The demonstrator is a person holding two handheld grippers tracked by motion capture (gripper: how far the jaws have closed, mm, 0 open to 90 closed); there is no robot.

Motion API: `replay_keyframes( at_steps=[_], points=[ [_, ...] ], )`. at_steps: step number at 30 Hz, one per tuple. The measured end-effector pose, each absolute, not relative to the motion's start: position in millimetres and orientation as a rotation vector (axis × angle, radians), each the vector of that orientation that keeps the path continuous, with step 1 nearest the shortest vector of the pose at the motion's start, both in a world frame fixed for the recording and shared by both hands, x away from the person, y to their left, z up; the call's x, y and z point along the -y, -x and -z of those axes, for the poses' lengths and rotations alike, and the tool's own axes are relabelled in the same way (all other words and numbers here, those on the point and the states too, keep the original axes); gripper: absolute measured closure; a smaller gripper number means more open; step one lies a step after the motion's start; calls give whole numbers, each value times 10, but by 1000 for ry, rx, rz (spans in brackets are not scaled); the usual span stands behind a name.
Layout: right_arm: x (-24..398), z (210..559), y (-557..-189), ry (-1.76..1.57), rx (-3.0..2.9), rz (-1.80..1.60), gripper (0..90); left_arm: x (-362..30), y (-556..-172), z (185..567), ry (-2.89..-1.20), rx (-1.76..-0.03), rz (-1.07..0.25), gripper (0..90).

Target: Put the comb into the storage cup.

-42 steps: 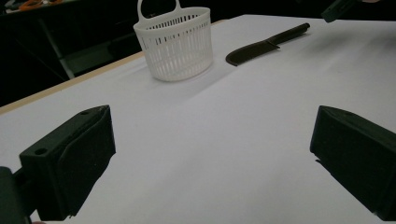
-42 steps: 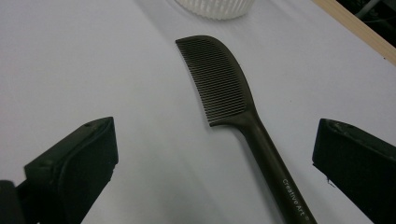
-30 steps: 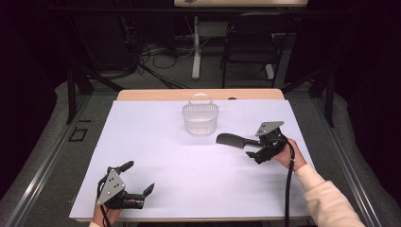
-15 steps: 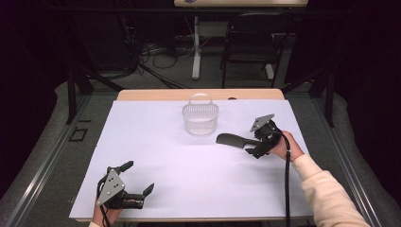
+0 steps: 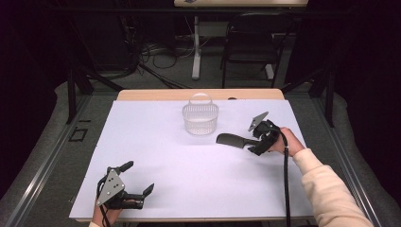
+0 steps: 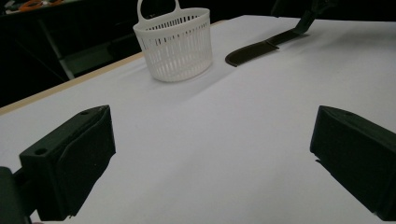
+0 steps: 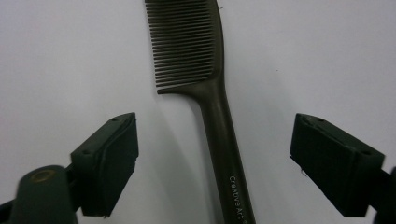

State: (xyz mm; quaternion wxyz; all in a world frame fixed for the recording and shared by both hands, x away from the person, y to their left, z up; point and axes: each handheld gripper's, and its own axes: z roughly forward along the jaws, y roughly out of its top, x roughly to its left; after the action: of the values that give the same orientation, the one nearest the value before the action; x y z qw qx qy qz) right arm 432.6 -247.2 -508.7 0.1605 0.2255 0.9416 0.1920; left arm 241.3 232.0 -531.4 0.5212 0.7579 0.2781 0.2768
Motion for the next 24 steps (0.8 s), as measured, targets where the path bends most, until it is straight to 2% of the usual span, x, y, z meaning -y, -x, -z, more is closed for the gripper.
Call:
replay_keyframes(
  at_steps=[10,24],
  points=[
    [2380,5044,-4387,-550,-2727,-439,407,-2322,-2414,5315,-1817,-666,-660,0],
    [2213,5018,-4599,-460,-2835,-264,570,-2328,-2409,5309,-1806,-666,-655,1]
  ],
)
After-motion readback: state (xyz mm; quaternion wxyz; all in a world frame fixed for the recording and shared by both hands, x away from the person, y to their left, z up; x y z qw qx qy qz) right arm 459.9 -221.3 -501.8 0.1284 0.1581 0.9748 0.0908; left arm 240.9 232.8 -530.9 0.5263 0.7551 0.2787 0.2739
